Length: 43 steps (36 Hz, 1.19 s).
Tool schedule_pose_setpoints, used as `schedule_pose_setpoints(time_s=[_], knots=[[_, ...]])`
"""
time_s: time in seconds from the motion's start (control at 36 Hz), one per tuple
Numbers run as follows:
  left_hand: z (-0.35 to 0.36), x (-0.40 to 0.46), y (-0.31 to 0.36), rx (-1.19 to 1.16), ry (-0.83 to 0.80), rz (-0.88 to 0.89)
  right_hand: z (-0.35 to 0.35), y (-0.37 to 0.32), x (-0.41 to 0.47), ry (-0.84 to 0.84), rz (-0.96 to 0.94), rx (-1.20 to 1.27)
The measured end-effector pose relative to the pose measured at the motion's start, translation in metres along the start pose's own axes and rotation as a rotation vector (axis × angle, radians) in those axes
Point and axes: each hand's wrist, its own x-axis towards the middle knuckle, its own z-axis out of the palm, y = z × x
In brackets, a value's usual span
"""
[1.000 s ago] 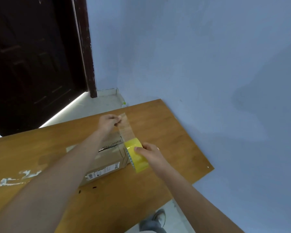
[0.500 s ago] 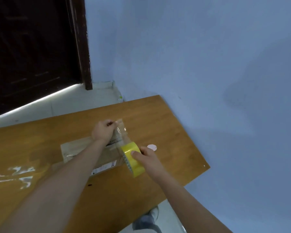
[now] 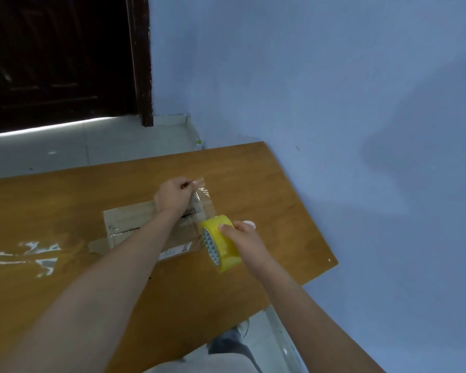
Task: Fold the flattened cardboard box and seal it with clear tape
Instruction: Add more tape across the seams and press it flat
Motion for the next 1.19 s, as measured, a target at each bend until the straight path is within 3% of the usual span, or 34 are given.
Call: schedule_pose_setpoints(time_s=[0.47,1.19], knots=[[-0.004,-0.004,0.006,-0.004,0.019,-0.005,0.002,0.015,-0.006,-0.014,-0.001,-0.101],[-0.011,0.014,0.01,-0.146,-0.094,-0.268,0.006,0.021,0.003,0.002,0.042,-0.121]])
